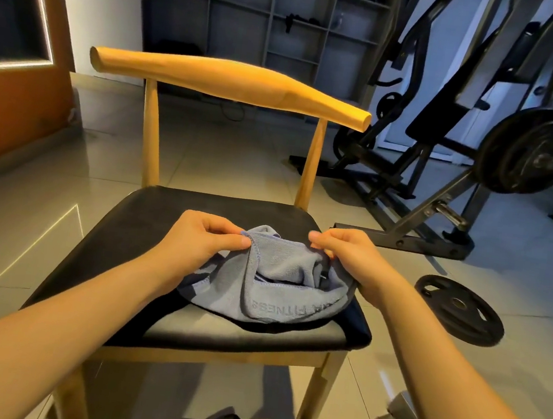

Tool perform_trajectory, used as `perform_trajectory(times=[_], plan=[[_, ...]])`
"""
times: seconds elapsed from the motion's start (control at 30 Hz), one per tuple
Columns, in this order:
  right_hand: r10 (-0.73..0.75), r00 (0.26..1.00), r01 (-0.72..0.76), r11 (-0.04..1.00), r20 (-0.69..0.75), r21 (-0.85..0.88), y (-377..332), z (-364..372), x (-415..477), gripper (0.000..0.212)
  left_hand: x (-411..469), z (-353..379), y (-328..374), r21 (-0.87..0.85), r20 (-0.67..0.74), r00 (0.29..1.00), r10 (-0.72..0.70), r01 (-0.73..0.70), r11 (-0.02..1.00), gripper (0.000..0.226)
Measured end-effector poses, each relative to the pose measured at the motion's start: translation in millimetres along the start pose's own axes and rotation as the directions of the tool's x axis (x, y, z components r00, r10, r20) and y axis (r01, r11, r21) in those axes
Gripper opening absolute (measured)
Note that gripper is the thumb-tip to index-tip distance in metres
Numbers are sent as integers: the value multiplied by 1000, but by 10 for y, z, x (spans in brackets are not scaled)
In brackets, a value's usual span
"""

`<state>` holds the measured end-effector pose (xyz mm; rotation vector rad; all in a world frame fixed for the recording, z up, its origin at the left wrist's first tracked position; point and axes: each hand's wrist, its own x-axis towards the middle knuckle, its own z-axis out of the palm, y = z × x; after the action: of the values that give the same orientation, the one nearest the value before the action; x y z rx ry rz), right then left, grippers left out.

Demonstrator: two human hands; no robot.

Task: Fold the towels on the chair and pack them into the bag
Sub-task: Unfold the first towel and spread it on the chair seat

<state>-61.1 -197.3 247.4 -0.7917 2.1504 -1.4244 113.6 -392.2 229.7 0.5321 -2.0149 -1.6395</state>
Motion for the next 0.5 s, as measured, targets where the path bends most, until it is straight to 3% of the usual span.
perform_trajectory(times=[0.13,0.3,0.4,0.5], plan=[[-13,969,32,997,-247,74,-37,-75,9,39,28,-74,13,-72,-111,994,17,-25,997,6],[104,908,0,968,-405,250,-62,-166,10,39,145,-239,-30,-168,-259,966,4,-49,985,4],[161,900,-13,939,-406,343,-65,-176,-40,35,179,-328,-70,-155,-311,950,18,-69,985,7],[186,934,-14,873,-305,488,-45,-189,-135,21,221,-424,-145,-137,-350,937,7,-59,989,10]])
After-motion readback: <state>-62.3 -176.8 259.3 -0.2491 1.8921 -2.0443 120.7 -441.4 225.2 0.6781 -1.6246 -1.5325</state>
